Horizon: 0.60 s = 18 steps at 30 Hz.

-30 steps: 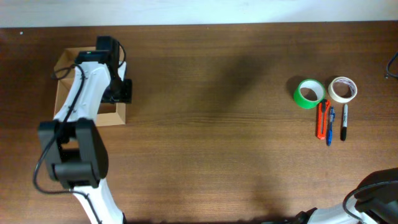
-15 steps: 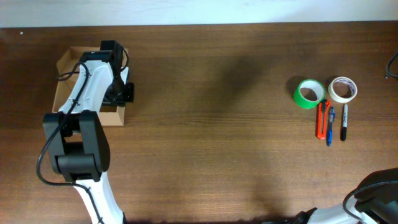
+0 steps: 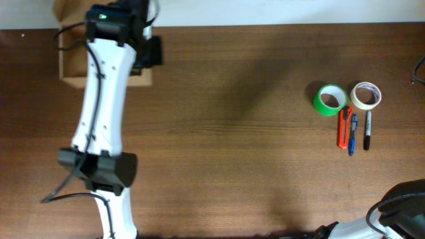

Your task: Pack container

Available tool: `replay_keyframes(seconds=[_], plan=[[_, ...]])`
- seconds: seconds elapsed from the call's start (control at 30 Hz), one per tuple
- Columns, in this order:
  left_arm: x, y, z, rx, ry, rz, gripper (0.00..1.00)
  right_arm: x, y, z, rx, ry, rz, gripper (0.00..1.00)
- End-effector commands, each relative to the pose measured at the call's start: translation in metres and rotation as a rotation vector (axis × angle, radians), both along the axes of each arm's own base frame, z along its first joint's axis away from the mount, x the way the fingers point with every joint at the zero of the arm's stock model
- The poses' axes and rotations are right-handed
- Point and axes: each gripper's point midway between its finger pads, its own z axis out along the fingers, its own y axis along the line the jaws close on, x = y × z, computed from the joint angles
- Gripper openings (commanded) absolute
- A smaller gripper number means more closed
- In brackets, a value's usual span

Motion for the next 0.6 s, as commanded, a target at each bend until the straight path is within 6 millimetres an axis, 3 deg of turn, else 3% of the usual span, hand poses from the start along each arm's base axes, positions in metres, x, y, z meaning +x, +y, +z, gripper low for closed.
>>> replay_keyframes(seconds=[0.0, 0.1, 0.33, 0.47, 0.57], plan=[[-0.011, -0.052, 0.036, -0.043, -0.108, -0.039, 0.02, -0.001, -0.004, 0.011, -0.022, -0.019, -0.012, 0.99], [-0.028, -0.094, 0.038, -0.069, -0.107, -0.101, 0.02, -0.001, -0.004, 0.011, -0.022, -0.019, -0.012, 0.99], [-0.070, -0.187, 0.019, -0.110, -0.059, -0.218, 0.01, -0.001, -0.004, 0.011, -0.022, -0.019, -0.012, 0.99], [-0.073, -0.218, -0.005, -0.120, -0.027, -0.220, 0.01, -0.001, -0.004, 0.011, -0.022, -0.019, -0.012, 0.99], [-0.069, -0.234, -0.033, -0.135, 0.024, -0.186, 0.02, -0.001, -0.004, 0.011, -0.022, -0.019, -0.012, 0.99]])
